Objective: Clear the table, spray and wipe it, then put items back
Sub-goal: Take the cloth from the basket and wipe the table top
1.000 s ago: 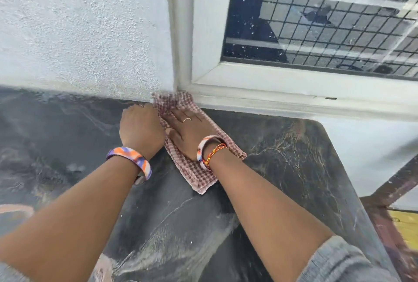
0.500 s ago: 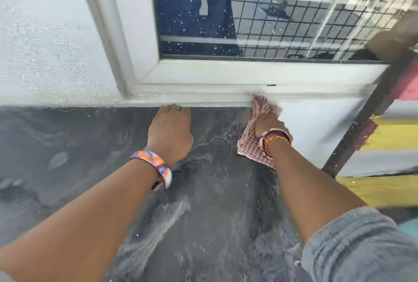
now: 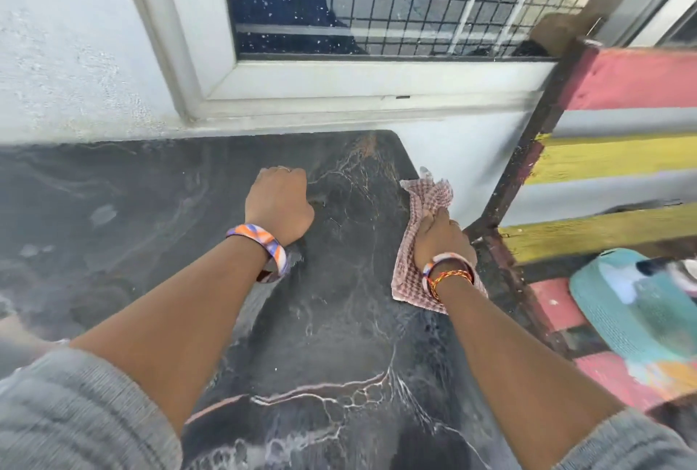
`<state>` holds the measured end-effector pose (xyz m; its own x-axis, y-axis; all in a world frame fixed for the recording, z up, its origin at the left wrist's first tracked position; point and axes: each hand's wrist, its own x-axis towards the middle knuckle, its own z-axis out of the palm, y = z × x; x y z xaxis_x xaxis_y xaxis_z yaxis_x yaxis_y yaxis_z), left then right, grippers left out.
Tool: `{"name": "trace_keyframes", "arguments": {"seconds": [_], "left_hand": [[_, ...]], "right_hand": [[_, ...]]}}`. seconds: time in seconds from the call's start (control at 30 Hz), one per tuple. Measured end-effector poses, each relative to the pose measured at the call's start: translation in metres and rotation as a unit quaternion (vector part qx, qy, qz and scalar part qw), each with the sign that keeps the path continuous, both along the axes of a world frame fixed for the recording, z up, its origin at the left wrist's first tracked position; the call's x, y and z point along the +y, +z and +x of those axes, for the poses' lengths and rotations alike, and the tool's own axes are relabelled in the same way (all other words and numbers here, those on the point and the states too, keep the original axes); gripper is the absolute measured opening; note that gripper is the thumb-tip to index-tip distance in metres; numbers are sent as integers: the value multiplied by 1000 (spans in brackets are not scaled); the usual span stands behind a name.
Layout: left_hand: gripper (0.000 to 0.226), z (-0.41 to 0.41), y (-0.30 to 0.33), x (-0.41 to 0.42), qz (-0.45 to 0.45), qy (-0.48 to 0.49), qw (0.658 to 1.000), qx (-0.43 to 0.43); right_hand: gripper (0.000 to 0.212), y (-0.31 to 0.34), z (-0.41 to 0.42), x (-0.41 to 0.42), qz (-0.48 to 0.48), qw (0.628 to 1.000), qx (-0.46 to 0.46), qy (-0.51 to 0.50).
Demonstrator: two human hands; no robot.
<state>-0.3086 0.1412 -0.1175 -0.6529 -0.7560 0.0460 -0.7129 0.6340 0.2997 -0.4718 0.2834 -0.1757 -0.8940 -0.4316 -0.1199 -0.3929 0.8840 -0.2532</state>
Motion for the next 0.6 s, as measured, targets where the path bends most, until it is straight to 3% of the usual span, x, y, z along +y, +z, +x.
{"name": "trace_keyframes", "arguments": {"seconds": [0.17, 0.33, 0.6], "left_hand": [[35, 45, 4, -12, 3, 47, 999, 15], [36, 107, 7, -26, -1, 112, 994, -11], [35, 197, 10, -24, -27, 256, 966, -37]], "right_hand": [[53, -3, 37, -1, 53, 994, 28, 96], [54, -2, 103, -49, 39, 966, 30, 253], [53, -4, 249, -92, -7, 853, 16, 522]]}}
